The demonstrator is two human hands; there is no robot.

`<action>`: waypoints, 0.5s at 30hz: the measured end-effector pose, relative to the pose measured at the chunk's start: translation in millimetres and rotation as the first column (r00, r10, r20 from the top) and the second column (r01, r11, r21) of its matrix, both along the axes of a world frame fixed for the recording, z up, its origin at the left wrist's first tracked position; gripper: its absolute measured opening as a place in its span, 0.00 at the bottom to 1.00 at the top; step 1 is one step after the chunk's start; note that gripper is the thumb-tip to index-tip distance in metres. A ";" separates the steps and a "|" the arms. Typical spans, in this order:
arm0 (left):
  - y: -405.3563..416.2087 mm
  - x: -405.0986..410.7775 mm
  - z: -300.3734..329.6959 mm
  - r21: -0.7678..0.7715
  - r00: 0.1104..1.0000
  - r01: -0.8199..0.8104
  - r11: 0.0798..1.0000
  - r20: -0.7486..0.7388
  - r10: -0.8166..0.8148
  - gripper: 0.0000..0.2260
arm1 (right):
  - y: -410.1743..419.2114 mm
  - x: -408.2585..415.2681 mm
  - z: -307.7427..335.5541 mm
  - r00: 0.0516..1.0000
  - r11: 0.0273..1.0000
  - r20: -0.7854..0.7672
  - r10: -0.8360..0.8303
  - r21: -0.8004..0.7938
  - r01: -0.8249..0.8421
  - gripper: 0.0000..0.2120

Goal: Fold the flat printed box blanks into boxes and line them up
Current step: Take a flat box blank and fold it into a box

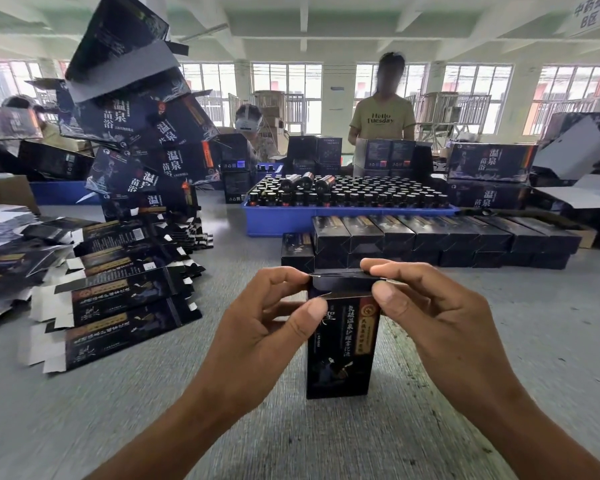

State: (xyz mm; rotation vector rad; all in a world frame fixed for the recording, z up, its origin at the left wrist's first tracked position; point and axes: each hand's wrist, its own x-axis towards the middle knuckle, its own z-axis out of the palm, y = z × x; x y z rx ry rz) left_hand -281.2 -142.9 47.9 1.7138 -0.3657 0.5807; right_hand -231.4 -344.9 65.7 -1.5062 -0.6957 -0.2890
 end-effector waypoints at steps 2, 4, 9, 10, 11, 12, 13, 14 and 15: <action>0.5 0.3 -0.6 -0.002 1.000 -0.005 1.000 0.000 0.005 0.11 | 0.1 0.1 -0.9 1.000 1.000 0.006 -0.009 -0.009 0.009 0.10; 0.6 0.8 -1.0 0.000 0.999 -0.041 0.999 0.008 0.041 0.13 | -0.2 0.7 -1.7 1.000 1.000 0.012 -0.014 -0.021 0.015 0.09; -3.9 -2.7 0.6 0.089 0.992 -0.116 0.989 0.056 0.111 0.18 | -0.7 2.0 -2.4 0.999 0.999 0.034 -0.018 -0.040 0.020 0.09; -5.2 -3.2 0.6 0.137 0.989 -0.136 0.981 0.081 0.126 0.17 | -0.7 2.5 -2.5 0.999 0.999 0.047 -0.023 -0.048 0.025 0.09; -6.4 -3.2 0.4 0.170 0.985 -0.151 0.974 0.107 0.134 0.16 | -0.7 2.8 -2.5 0.998 0.998 0.057 -0.027 -0.057 0.030 0.09; -6.4 -2.7 -0.3 0.183 0.982 -0.159 0.970 0.131 0.136 0.15 | -0.8 3.0 -2.7 0.997 0.997 0.068 -0.031 -0.067 0.036 0.09; -5.8 -1.5 -1.0 0.187 0.976 -0.172 0.967 0.163 0.142 0.14 | -1.1 3.4 -3.1 0.996 0.996 0.081 -0.036 -0.078 0.043 0.09; -5.0 -0.7 -1.4 0.194 0.966 -0.196 0.961 0.204 0.156 0.12 | -1.4 3.6 -3.8 0.995 0.995 0.091 -0.039 -0.088 0.047 0.10; -4.1 0.0 -1.6 0.209 0.955 -0.227 0.951 0.239 0.175 0.11 | -1.5 3.9 -4.6 0.994 0.994 0.100 -0.040 -0.098 0.049 0.10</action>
